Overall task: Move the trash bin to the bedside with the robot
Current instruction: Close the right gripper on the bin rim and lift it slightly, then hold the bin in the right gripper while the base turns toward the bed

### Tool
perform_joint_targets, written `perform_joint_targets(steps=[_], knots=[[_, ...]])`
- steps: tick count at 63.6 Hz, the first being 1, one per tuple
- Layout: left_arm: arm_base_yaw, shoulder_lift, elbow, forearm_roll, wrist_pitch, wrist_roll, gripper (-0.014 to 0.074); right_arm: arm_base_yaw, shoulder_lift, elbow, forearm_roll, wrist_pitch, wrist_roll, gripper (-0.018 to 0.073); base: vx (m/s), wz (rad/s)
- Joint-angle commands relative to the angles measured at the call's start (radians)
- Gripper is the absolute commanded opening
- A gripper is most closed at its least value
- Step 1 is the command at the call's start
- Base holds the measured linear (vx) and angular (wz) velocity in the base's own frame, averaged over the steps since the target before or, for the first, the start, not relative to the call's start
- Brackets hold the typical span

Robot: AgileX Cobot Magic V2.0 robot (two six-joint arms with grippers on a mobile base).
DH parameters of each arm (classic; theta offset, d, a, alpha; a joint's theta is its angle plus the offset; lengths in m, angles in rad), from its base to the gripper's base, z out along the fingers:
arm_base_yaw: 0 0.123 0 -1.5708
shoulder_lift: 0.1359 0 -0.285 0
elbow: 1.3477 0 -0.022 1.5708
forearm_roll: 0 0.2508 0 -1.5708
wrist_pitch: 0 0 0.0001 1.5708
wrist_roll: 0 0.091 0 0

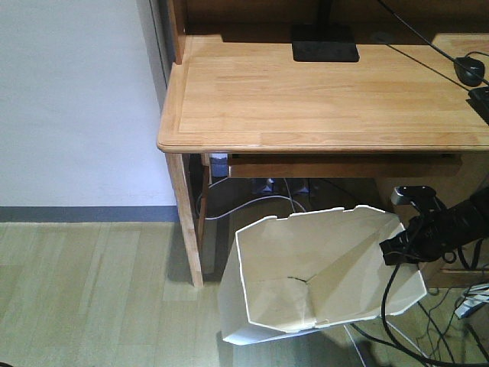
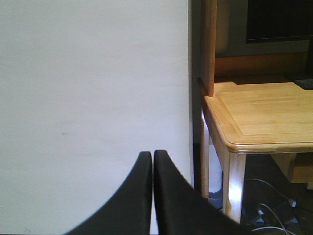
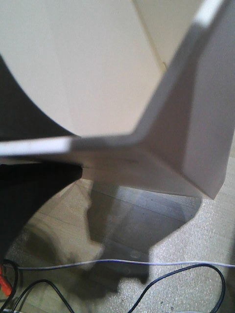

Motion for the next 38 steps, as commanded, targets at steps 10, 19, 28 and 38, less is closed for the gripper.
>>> perform_joint_targets(steps=[10,19,28,38], knots=[[-0.003,-0.005,-0.024,-0.002,-0.073,-0.004,-0.0006,-0.004,-0.069,-0.014,0.066,0.183,0.001,-0.0005,-0.02,0.07],[-0.003,-0.005,-0.024,-0.002,-0.073,-0.004,-0.0006,-0.004,-0.069,-0.014,0.066,0.183,0.001,-0.0005,-0.03,0.12],[-0.003,-0.005,-0.024,-0.002,-0.073,-0.004,-0.0006,-0.004,-0.069,-0.014,0.066,0.184,0.001,-0.0005,-0.05,0.18],[-0.003,-0.005,-0.024,-0.002,-0.073,-0.004,-0.0006,-0.004,-0.069,-0.014,0.066,0.184,0.001,-0.0005,-0.04,0.26]])
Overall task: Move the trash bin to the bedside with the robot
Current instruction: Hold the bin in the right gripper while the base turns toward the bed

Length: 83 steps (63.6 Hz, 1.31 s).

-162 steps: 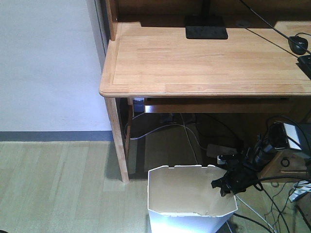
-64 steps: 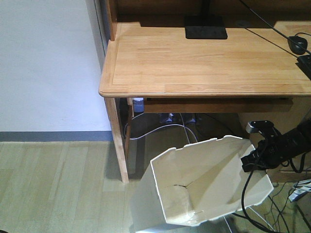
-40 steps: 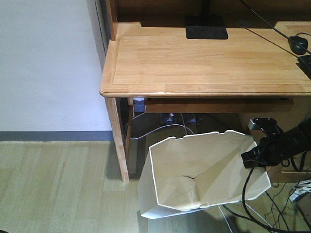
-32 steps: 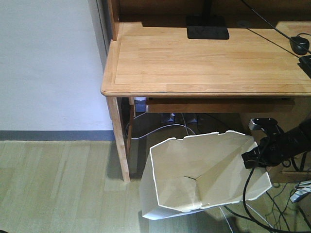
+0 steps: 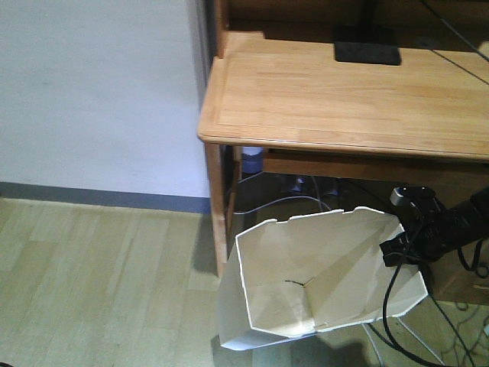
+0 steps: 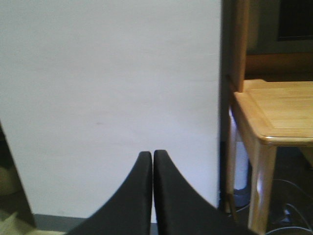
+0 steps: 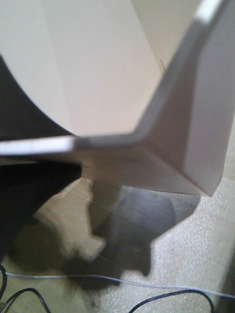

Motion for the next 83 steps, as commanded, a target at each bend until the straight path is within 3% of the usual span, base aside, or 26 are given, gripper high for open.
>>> perform_joint_targets(steps=[1,83], knots=[[-0.003,-0.005,-0.024,-0.002,-0.073,-0.004,-0.0006,-0.001,-0.069,-0.014,0.071,0.173,0.003,-0.0005,-0.04,0.33],[-0.003,-0.005,-0.024,-0.002,-0.073,-0.004,-0.0006,-0.001,-0.069,-0.014,0.071,0.172,0.003,-0.0005,0.04,0.5]])
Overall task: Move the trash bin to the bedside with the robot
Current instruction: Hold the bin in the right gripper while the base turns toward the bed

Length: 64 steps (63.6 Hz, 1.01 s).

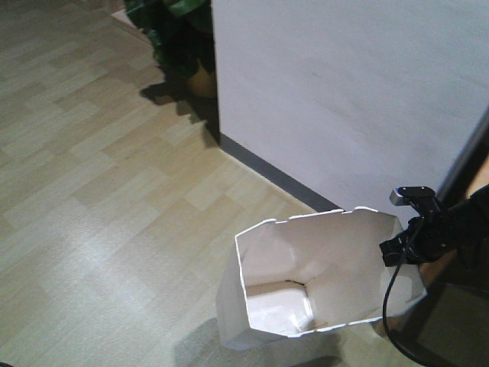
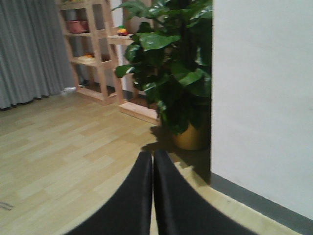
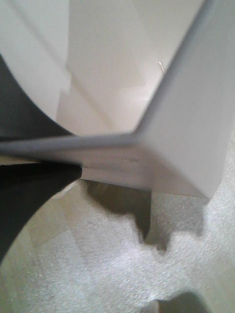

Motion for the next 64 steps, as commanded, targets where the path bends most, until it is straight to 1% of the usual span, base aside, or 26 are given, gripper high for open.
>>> perform_joint_targets(steps=[1,21,64], knots=[[-0.003,-0.005,-0.024,-0.002,-0.073,-0.004,-0.0006,-0.004,-0.069,-0.014,0.073,0.174,0.003,-0.0005,0.11,0.43],[-0.003,-0.005,-0.024,-0.002,-0.073,-0.004,-0.0006,-0.004,-0.069,-0.014,0.073,0.175,0.003,-0.0005,0.13,0.5],[-0.003,-0.005,-0.024,-0.002,-0.073,-0.004,-0.0006,-0.004,-0.069,-0.014,0.073,0.175,0.003,-0.0005,0.16,0.64]])
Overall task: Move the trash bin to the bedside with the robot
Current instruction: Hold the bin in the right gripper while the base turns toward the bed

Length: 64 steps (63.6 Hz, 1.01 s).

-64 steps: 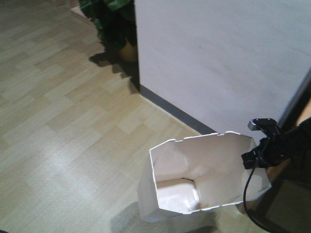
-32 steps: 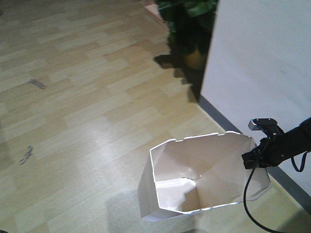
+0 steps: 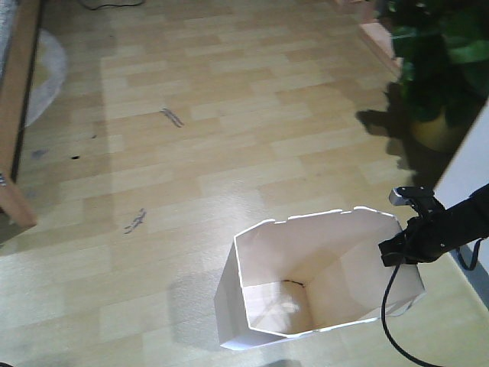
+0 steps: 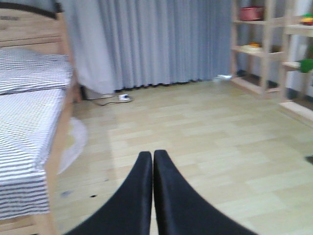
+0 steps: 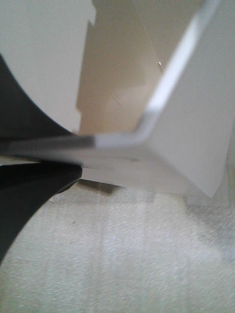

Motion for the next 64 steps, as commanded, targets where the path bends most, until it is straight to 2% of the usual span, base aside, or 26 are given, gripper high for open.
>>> perform_joint_targets(steps=[1,27,64], knots=[[-0.003,-0.005,-0.024,-0.002,-0.073,-0.004,-0.0006,-0.002,-0.069,-0.014,0.071,0.173,0.003,-0.0005,0.19,0.55],[-0.003,-0.005,-0.024,-0.002,-0.073,-0.004,-0.0006,-0.002,-0.069,-0.014,0.071,0.173,0.002,-0.0005,0.23,0.36],[-0.003,-0.005,-0.024,-0.002,-0.073,-0.004,-0.0006,-0.002,-0.069,-0.014,0.071,0.173,0.002,-0.0005,0.31,0.05]])
